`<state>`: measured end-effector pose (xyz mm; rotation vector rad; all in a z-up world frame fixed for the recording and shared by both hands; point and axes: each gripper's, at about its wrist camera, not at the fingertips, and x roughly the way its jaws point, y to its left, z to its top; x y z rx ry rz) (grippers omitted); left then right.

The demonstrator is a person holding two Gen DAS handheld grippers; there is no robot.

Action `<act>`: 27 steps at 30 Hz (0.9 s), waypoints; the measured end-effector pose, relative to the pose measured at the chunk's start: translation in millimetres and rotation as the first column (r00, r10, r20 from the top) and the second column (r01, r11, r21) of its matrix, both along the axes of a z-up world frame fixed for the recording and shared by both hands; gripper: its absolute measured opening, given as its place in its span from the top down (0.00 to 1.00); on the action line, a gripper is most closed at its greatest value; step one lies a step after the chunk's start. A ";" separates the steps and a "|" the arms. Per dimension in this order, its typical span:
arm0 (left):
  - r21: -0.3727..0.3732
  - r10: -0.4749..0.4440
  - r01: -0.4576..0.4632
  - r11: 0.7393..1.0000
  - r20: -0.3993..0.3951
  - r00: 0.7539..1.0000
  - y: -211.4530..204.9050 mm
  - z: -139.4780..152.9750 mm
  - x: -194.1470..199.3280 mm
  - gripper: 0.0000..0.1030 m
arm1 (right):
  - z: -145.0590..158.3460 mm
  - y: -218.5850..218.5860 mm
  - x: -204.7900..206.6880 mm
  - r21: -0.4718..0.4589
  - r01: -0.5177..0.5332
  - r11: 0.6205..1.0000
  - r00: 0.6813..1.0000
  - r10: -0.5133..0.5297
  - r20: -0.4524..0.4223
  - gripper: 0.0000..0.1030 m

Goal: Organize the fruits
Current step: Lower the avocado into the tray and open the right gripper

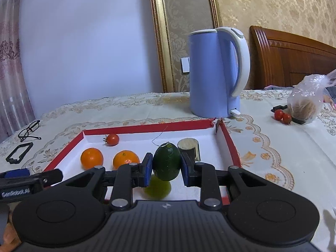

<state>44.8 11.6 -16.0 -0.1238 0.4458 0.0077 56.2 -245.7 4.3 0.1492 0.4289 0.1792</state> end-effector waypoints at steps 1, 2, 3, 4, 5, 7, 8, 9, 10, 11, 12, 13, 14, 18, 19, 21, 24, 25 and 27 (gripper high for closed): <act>0.005 -0.001 0.001 1.000 0.001 1.000 -1.2 0.0 0.0 0.00 | 1.5 0.3 2.8 0.000 -0.001 1.000 1.000 0.001 0.000 0.74; 0.011 -0.002 0.002 1.000 0.004 1.000 -2.2 0.1 -0.5 0.00 | 3.2 0.6 5.8 -0.001 -0.002 1.000 1.000 0.002 -0.001 0.74; 0.019 -0.004 0.003 1.000 0.006 1.000 -3.3 0.0 -0.9 0.00 | 4.6 1.1 8.7 -0.003 -0.002 1.000 1.000 0.002 -0.002 0.74; 0.025 -0.005 0.005 1.000 0.008 1.000 -4.5 0.0 -1.1 0.00 | 6.3 1.6 12.2 -0.008 0.000 1.000 1.000 0.000 -0.004 0.73; 0.030 -0.005 0.005 1.000 0.009 1.000 -5.4 -0.1 -1.3 0.00 | 7.7 2.2 16.0 -0.013 0.003 1.000 1.000 -0.003 -0.005 0.73; 0.038 -0.005 0.004 0.999 0.011 1.000 -6.6 -0.2 -1.5 0.00 | 10.6 4.3 25.8 -0.023 0.005 1.000 1.000 -0.006 -0.010 0.73; 0.040 -0.004 0.003 0.999 0.011 1.000 -7.0 -0.2 -1.5 0.00 | 11.4 5.1 30.0 -0.025 0.007 1.000 1.000 -0.008 -0.012 0.73; 0.040 -0.003 0.003 0.999 0.010 1.000 -7.0 -0.3 -1.3 0.00 | 12.4 6.6 36.5 -0.029 0.009 1.000 1.000 -0.010 -0.019 0.73; 0.038 -0.002 0.002 0.999 0.009 1.000 -6.7 -0.2 -1.1 0.00 | 13.2 8.1 43.0 -0.034 0.013 0.999 1.000 -0.014 -0.025 0.73; 0.035 0.000 0.000 0.999 0.008 1.000 -6.1 -0.4 -0.9 0.00 | 13.4 9.8 48.3 -0.040 0.017 0.999 0.999 -0.018 -0.027 0.73; 0.033 0.001 -0.002 0.999 0.007 1.000 -5.5 -0.3 -0.8 0.00 | 13.2 11.9 54.8 -0.051 0.024 0.998 0.999 -0.025 -0.031 0.73; 0.030 0.003 -0.003 1.000 0.006 1.000 -4.8 -0.4 -0.5 0.00 | 12.7 14.7 63.0 -0.063 0.034 0.997 0.999 -0.036 -0.038 0.73; 0.028 0.004 -0.005 1.000 0.005 1.000 -4.5 -0.6 -0.4 0.00 | 11.9 16.7 70.2 -0.073 0.040 0.997 0.998 -0.043 -0.046 0.73; 0.034 0.005 -0.005 0.999 0.004 1.000 -5.3 -0.7 -0.4 0.00 | 8.5 24.5 93.8 -0.107 0.054 0.993 0.995 -0.062 -0.078 0.73; 0.036 0.004 -0.004 0.999 0.006 1.000 -5.7 -0.5 -0.8 0.00 | 7.3 26.5 98.5 -0.115 0.050 0.992 0.995 -0.059 -0.082 0.73; 0.039 0.003 -0.003 0.999 0.008 1.000 -6.0 -0.5 -1.5 0.00 | 5.7 28.3 101.2 -0.129 0.043 0.991 0.993 -0.056 -0.099 0.73; 0.028 -0.002 0.001 1.000 0.009 1.000 -4.1 -0.6 -1.2 0.00 | 5.6 22.3 93.4 -0.108 0.061 0.992 0.992 -0.073 -0.106 0.73; 0.026 -0.001 0.001 1.000 0.007 1.000 -3.8 -0.6 -0.9 0.00 | 5.5 18.8 87.8 -0.092 0.063 0.994 0.991 -0.074 -0.113 0.70; 0.025 0.000 -0.001 1.000 0.008 1.000 -3.4 -0.7 -0.8 0.00 | 6.6 14.1 77.5 -0.073 0.063 0.995 0.992 -0.070 -0.108 0.51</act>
